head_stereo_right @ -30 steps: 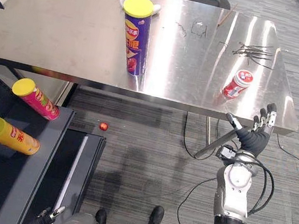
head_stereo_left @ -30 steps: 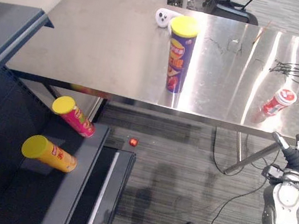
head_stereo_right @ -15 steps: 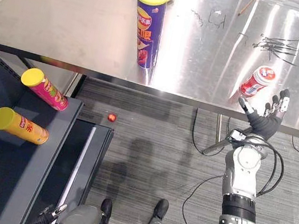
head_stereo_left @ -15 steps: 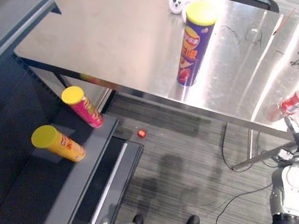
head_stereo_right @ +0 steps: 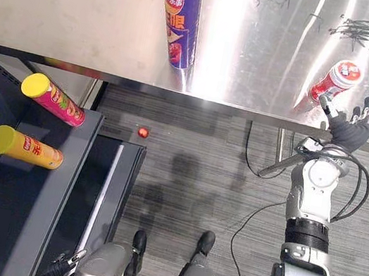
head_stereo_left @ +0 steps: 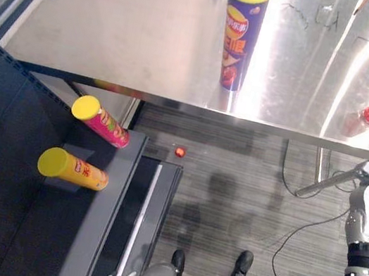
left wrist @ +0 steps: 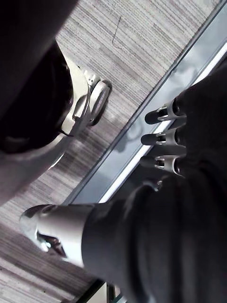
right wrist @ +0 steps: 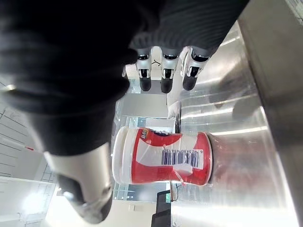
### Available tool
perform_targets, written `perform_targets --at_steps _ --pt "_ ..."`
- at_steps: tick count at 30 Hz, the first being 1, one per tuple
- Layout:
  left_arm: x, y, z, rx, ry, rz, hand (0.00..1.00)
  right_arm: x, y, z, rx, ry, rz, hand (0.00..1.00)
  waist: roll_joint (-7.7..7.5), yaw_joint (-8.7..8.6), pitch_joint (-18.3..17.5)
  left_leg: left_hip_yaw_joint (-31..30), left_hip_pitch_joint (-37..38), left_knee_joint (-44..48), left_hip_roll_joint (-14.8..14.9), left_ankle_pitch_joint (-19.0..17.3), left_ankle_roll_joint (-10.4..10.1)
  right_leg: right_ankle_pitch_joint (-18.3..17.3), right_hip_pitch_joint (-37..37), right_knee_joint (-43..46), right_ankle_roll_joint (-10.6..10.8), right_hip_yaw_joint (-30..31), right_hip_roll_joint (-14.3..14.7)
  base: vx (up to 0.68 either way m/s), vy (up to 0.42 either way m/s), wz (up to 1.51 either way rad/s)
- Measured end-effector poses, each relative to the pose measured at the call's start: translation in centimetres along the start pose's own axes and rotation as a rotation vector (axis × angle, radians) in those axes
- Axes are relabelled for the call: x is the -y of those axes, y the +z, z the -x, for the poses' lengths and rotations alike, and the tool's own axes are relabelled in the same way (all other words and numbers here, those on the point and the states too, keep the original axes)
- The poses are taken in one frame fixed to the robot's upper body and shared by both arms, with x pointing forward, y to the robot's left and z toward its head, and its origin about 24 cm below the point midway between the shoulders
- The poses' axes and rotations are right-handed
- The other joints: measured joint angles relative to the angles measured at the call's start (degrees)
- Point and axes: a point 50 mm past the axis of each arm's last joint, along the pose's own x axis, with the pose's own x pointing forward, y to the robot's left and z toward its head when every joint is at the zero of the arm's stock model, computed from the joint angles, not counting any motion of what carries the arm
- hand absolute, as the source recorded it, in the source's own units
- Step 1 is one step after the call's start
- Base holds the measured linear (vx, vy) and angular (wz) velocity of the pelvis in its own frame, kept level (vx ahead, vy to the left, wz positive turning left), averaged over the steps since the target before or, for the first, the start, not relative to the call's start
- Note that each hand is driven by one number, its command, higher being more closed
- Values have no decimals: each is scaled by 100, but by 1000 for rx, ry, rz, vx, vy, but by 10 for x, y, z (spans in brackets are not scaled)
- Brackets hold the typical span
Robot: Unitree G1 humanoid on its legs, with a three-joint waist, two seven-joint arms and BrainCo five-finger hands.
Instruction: Put the gum and the chips on the shelf.
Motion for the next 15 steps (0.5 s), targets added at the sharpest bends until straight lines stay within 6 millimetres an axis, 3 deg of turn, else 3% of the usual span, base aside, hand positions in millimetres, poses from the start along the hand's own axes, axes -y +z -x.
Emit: perform_targets --at_steps 5,10,15 --pt "2 1 0 12 -8 -8 0 0 2 -8 0 -21 -1 0 44 4 73 -75 -60 82 -12 1 1 0 -14 27 0 -31 -15 -22 -15 4" --pt "6 4 0 30 -30 -18 0 -3 26 -25 78 -19 -12 0 92 -1 275 -77 -101 101 -13 29 45 -10 -130 171 -14 7 -43 -49 -12 -2" --pt "6 5 0 29 -38 -33 0 -3 27 -30 76 -28 -8 0 95 11 307 -74 -166 107 -10 52 78 -31 -270 304 -43 56 -58 -49 -16 -2"
